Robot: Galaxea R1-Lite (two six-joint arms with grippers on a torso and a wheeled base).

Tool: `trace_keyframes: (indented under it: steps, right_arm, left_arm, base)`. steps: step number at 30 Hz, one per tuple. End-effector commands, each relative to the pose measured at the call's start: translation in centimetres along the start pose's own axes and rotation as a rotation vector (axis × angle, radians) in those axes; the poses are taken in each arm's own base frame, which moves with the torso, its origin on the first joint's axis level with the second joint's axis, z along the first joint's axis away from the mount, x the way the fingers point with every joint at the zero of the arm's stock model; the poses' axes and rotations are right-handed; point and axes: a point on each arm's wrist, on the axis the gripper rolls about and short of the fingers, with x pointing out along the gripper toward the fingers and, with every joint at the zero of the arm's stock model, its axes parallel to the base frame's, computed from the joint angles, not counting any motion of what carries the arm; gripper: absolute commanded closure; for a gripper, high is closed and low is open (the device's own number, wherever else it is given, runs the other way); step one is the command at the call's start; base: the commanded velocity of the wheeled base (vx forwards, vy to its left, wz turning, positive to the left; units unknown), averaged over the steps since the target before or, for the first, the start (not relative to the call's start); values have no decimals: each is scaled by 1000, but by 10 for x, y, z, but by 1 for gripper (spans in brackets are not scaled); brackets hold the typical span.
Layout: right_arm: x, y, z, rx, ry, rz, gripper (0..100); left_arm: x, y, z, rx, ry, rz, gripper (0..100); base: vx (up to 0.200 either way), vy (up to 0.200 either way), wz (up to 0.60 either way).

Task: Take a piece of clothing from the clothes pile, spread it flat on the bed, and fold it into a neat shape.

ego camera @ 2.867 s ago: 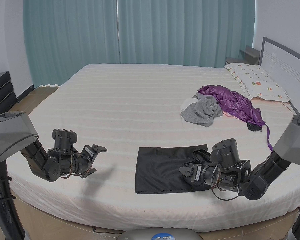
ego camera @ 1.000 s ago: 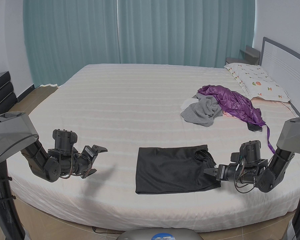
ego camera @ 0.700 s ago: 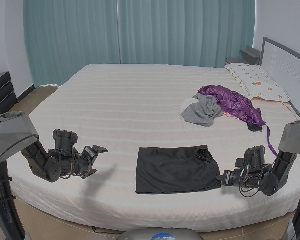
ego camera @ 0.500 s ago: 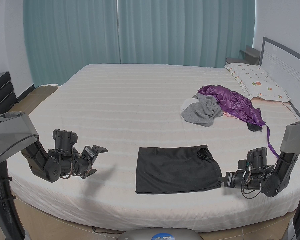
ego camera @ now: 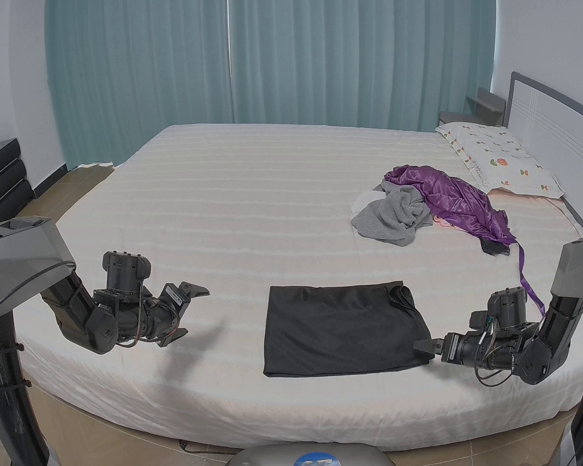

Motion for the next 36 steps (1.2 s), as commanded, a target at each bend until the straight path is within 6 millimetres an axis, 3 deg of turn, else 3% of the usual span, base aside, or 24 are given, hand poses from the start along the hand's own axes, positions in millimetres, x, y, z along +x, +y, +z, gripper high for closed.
trace_keyframes:
  steps: [1,6,8,15,26,31,36]
  right_arm:
    - [-6,14,21,42,-89,54,0]
    - [-5,27,36,98,-140,103,0]
    - [6,45,39,159,-134,149,0]
    - [39,70,33,193,-46,183,0]
    - [100,57,39,211,-62,90,0]
    - [101,49,51,234,-141,44,0]
    - [87,37,67,259,-215,48,0]
  left_arm:
    - [1,1,0,0,0,3,0]
    - [1,0,1,-9,-10,5,0]
    - [1,-1,1,-14,-7,1,0]
    - [1,0,0,-7,-5,2,0]
    - [1,1,0,-6,-6,6,0]
    - [1,1,-1,-6,-5,7,0]
    - [1,1,-1,-4,-5,7,0]
  base:
    - [0,0,0]
    - [0,0,0]
    - [0,0,0]
    - [86,0,0]
    - [0,0,0]
    - [0,0,0]
    - [0,0,0]
